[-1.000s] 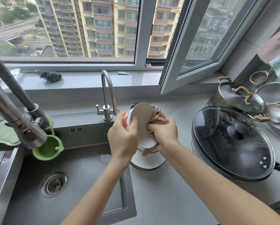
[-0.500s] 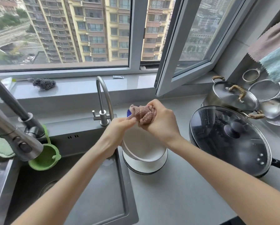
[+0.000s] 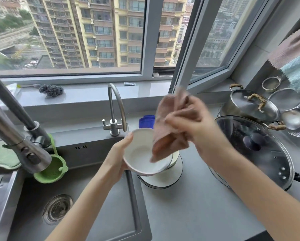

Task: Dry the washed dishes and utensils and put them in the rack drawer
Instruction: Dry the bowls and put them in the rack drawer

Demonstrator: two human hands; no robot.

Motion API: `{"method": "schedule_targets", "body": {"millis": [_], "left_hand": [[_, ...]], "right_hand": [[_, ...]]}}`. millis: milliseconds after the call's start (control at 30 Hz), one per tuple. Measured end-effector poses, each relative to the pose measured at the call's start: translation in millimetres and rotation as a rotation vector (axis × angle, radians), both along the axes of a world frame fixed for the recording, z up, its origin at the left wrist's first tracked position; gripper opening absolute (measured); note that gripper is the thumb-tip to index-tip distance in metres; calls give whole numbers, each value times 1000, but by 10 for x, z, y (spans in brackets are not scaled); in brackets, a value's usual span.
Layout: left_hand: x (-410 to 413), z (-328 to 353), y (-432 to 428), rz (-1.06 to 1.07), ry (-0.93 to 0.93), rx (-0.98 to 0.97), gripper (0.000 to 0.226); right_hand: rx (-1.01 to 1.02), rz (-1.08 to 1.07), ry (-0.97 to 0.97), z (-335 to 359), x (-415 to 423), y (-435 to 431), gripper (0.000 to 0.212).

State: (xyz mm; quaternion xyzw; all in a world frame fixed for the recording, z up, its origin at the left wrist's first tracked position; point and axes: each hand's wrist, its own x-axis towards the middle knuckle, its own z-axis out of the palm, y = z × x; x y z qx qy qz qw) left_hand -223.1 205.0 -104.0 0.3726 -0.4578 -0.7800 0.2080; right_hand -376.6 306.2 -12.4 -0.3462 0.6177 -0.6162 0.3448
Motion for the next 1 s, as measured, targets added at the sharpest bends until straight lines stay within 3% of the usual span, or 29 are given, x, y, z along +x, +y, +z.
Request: {"method": "schedule_targets", "body": {"millis": [100, 133, 167, 233, 367, 500, 567, 667, 733, 800, 900, 1000], "left_hand": [[-37, -30, -31, -43, 22, -73, 45], [-41, -23, -35, -53, 3, -103, 47], [-41, -32, -39, -69, -13, -129, 48], [-48, -26, -25, -159, 5, -180, 48], [-62, 38, 31, -174, -43, -254, 42], [-46, 39, 23, -115, -90, -222, 43], [-30, 4, 42, -137, -122, -208, 51], [-46, 3, 112, -203, -105, -230, 55], [-56, 19, 108, -225, -120, -224, 55], [-56, 14, 85, -246, -140, -224, 57], [-52, 31, 57, -195, -184, -186, 54], [-75, 82, 70, -79, -174, -29, 40]], "right_hand": [[251, 57, 1246, -308, 93, 29, 52], [215, 123, 1422, -384, 84, 26, 44], [130, 244, 1477, -443, 96, 36, 36], [48, 559, 1421, -559, 113, 56, 32], [246, 784, 1474, -691, 170, 49, 52], [295, 943, 1097, -596, 270, 84, 46], [362, 1002, 1066, -486, 238, 140, 39], [363, 1043, 1511, -377, 113, 155, 34], [339, 1009, 1890, -404, 47, 138, 44], [350, 951, 2078, -438, -13, 155, 54], [474, 896, 1919, -427, 46, 208, 60], [391, 772, 1381, -340, 81, 265, 50]]}}
